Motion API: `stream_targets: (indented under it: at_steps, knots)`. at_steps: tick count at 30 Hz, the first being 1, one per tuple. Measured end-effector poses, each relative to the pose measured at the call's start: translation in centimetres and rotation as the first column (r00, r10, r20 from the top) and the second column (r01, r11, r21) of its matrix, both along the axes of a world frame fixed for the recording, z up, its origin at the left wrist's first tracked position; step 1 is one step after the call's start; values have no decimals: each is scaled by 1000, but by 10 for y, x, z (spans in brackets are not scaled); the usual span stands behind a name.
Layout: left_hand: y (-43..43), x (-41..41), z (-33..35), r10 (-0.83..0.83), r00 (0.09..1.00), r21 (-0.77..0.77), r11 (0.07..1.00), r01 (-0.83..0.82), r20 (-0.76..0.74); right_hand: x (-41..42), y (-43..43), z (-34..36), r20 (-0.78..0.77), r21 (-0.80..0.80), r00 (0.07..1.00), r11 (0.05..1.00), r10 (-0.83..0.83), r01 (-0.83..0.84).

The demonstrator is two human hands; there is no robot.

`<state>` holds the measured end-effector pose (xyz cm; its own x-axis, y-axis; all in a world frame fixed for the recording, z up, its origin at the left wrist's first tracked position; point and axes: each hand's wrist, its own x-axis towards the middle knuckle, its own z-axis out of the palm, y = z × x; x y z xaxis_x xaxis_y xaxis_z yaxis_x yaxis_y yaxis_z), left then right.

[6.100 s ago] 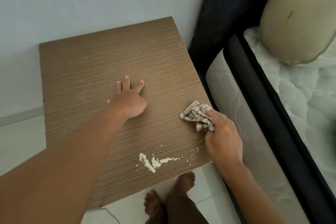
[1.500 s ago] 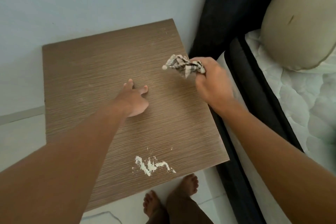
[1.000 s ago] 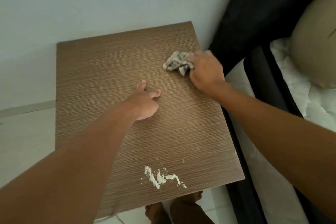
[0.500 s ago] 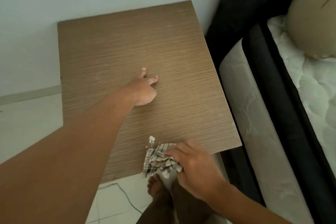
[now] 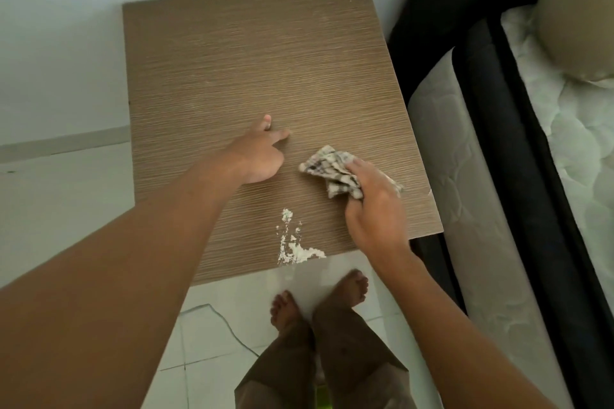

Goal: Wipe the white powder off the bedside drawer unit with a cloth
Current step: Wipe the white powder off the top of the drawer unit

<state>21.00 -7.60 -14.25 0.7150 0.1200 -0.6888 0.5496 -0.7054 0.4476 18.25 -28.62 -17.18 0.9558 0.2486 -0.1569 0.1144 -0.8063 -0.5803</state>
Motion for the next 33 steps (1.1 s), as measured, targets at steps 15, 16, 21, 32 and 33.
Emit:
stream_targets:
  at_steps: [15,16,21,32,33]
  knots:
    - [17,-34,-4,59,998,-91,994,-62,-37,-99,-12,27,9,118,864,858,503,-500]
    - [17,-35,-5,65,997,-94,993,-69,-39,-91,-10,30,36,126,891,883,452,-453]
    - [13,-40,-2,89,995,-91,992,-91,-34,-47,19,21,43,26,958,959,283,-284]
    - [17,-43,6,49,998,-82,995,-53,-48,-116,39,19,-51,-5,623,624,780,-782]
    - [16,-44,6,49,998,-84,995,-53,-43,-116,34,24,-68,45,627,630,776,-775]
